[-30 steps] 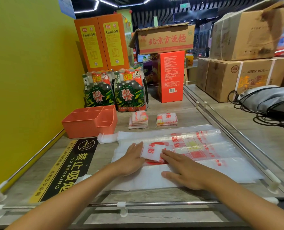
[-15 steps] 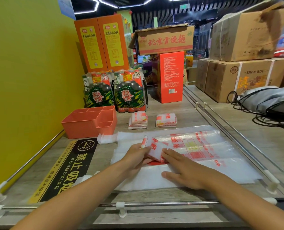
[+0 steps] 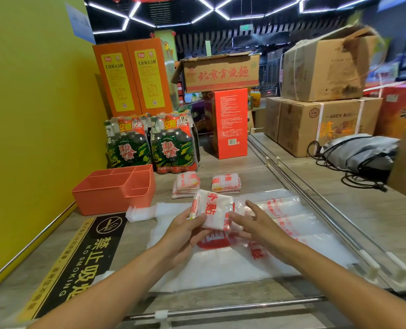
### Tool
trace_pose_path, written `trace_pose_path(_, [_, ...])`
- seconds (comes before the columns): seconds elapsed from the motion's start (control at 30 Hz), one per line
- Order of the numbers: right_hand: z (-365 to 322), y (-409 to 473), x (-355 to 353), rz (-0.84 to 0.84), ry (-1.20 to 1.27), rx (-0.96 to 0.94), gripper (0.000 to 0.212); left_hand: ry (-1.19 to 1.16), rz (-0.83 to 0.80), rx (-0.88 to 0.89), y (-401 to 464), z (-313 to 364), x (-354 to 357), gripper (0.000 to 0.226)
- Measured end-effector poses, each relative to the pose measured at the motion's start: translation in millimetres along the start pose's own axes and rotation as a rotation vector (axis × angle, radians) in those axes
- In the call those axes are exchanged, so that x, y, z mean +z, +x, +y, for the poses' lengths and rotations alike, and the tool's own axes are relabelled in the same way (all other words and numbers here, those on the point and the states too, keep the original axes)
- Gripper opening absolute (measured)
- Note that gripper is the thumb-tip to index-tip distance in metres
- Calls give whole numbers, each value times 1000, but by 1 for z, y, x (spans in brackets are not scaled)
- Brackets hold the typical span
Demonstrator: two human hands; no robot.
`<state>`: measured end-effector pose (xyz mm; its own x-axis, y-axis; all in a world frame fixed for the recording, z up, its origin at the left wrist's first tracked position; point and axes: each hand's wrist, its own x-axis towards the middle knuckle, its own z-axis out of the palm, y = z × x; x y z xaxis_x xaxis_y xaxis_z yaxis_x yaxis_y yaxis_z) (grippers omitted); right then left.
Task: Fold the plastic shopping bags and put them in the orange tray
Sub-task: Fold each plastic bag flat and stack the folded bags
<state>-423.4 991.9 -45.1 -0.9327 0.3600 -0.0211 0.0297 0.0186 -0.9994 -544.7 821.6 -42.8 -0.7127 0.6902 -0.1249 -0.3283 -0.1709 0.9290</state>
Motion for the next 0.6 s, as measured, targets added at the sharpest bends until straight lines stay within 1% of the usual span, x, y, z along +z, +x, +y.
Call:
trace_pose_path(0.03, [0, 2, -1, 3, 63, 9, 38, 34, -17, 9, 1, 1, 2, 26])
trace_pose_path(0.07, [-2, 3, -3, 39, 66, 9, 38, 84, -27, 13, 3, 0, 2, 27])
trace_pose_path(0.13, [-5, 5, -9, 121, -34, -19, 31, 187, -51, 13, 6, 2, 4, 29])
trace_pose_path(0.2, [-8, 9, -17, 173, -101, -18, 23, 233, -51, 10, 11, 6, 5, 28])
trace_pose_path(0.27, [-13, 13, -25, 179, -148, -6, 21, 249, -25, 19, 17, 9, 5, 24])
trace_pose_path(0.37, [-17, 24, -33, 152, -185, 6, 19, 325, 3, 62, 27, 13, 5, 25])
trace_pose_path(0.43, [-17, 33, -35, 148, -177, 7, 20, 358, 45, 83, 36, 13, 5, 30])
trace_pose_path(0.53, [-17, 54, -35, 197, -133, 6, 25, 326, 124, 122, 59, 13, 4, 40])
trace_pose_path(0.6, [-16, 76, -37, 264, -85, 7, 36, 358, 164, 193, 80, 16, 6, 47])
